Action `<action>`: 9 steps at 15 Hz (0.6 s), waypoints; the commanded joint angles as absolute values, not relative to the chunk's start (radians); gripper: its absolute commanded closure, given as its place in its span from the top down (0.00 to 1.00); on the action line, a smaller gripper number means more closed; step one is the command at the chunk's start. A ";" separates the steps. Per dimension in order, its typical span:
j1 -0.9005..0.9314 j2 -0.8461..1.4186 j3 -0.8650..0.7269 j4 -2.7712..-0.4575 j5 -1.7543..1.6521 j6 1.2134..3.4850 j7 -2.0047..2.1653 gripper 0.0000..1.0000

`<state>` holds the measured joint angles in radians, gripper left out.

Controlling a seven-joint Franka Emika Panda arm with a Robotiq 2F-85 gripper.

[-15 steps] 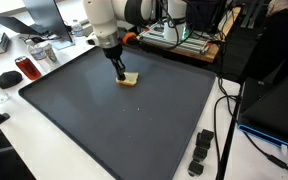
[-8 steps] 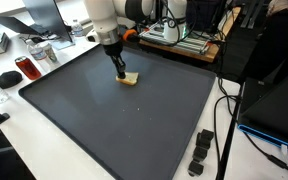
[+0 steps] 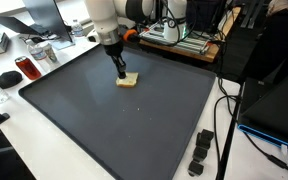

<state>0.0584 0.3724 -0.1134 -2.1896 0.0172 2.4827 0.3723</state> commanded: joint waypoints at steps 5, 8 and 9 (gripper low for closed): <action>0.176 0.303 -0.186 -2.201 -0.239 2.441 0.628 0.05; 0.210 0.287 -0.171 -2.188 -0.342 2.395 0.710 0.05; 0.221 0.287 -0.163 -2.181 -0.373 2.378 0.735 0.05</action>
<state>0.1847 0.3147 -0.1670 -2.1870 -0.2817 2.4358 0.6525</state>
